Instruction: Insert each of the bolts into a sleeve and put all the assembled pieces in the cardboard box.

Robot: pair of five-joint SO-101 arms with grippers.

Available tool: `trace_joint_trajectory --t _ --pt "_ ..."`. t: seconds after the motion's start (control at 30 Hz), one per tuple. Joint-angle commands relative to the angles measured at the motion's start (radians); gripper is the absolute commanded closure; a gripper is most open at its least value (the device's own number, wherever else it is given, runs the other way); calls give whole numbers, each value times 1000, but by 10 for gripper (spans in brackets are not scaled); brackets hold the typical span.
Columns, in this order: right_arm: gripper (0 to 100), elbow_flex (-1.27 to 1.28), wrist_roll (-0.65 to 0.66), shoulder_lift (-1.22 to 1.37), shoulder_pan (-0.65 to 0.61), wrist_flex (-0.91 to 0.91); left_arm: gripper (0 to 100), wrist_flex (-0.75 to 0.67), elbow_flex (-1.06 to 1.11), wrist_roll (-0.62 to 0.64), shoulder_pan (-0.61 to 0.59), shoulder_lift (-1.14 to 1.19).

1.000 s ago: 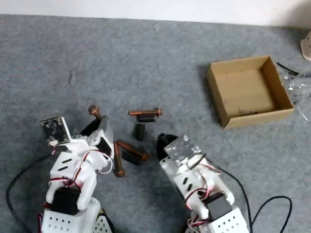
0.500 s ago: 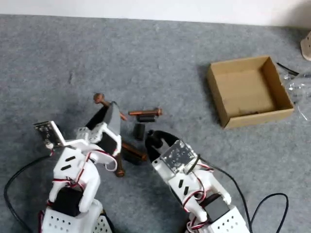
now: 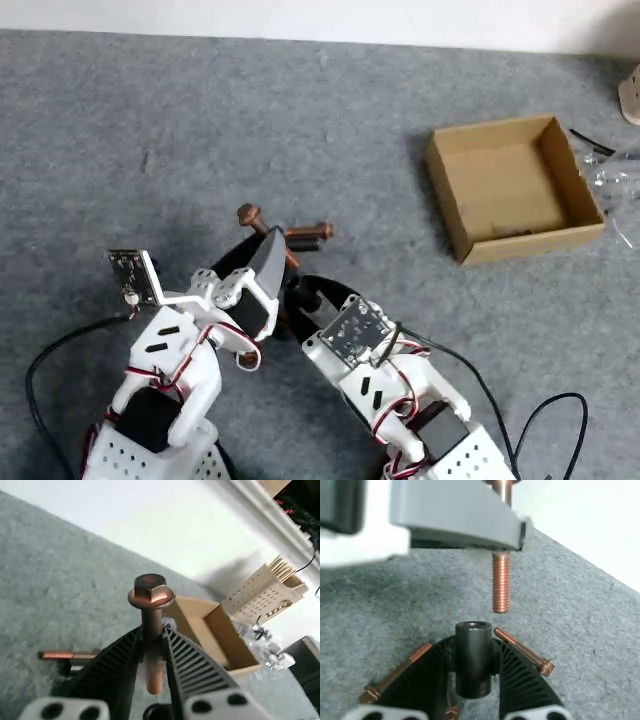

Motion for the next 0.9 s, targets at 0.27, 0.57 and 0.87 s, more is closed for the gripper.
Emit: trace_joint_trajectory --t 0.27,0.57,0.87 --pt "995 84 75 -19 39 -41 996 46 -56 5 25 -16" --pt "995 85 77 -19 39 -41 996 91 -94 9 25 -16" --pt "995 107 75 -18 38 -41 996 89 -125 11 25 -16"
